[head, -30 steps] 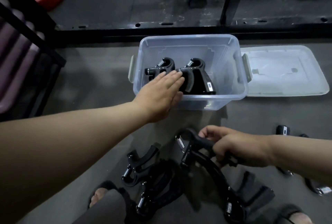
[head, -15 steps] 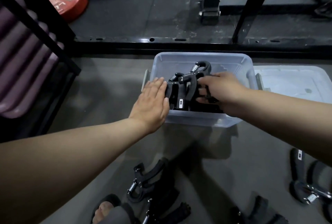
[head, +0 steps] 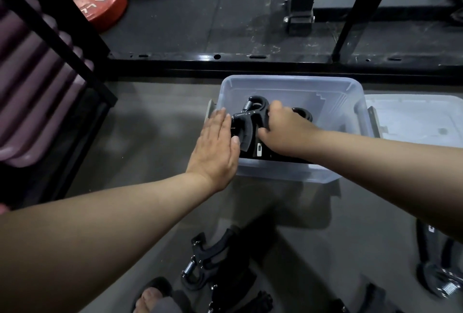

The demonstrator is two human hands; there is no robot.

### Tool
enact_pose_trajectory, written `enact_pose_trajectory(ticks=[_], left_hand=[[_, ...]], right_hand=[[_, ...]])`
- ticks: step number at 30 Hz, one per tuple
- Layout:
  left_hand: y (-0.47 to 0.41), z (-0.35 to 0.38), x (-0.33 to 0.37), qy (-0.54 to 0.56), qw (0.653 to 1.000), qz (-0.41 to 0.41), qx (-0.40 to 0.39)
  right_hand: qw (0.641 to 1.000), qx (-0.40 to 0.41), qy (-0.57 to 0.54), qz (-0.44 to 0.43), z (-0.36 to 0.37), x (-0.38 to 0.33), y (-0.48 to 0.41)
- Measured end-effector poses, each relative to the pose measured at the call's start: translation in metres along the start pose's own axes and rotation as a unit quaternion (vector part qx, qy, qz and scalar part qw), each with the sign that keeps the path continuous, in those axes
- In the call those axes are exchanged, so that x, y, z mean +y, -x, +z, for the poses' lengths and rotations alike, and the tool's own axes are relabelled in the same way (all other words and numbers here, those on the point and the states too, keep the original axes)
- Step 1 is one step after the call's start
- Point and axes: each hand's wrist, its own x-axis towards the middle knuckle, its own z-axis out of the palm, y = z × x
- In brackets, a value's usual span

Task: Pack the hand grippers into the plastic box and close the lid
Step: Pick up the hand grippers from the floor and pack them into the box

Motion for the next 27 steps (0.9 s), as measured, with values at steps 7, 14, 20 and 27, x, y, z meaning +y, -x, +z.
enact_pose_trajectory(ticks=[7,14,20,27], left_hand=[[-0.003,-0.001,0.003,0.059,0.998,-0.032,0.018],[-0.01,-0.001,0.008,0.006,0.999,-0.046,0.0],[-0.015,-0.001,0.016,0.001,0.997,-0.075,-0.004],[-0.009,-0.002,0.018,-0.064,0.997,-0.044,-0.025]], right_hand=[[0.999,-0.015,-0.043,-0.027,0.0,-0.01,0.002],[0.996,-0.003,-0.023,-0.084,0.01,-0.002,0.009],[0.988,0.035,0.006,-0.148,0.031,0.014,0.024],[0.956,0.11,0.121,-0.243,0.048,0.024,0.058]])
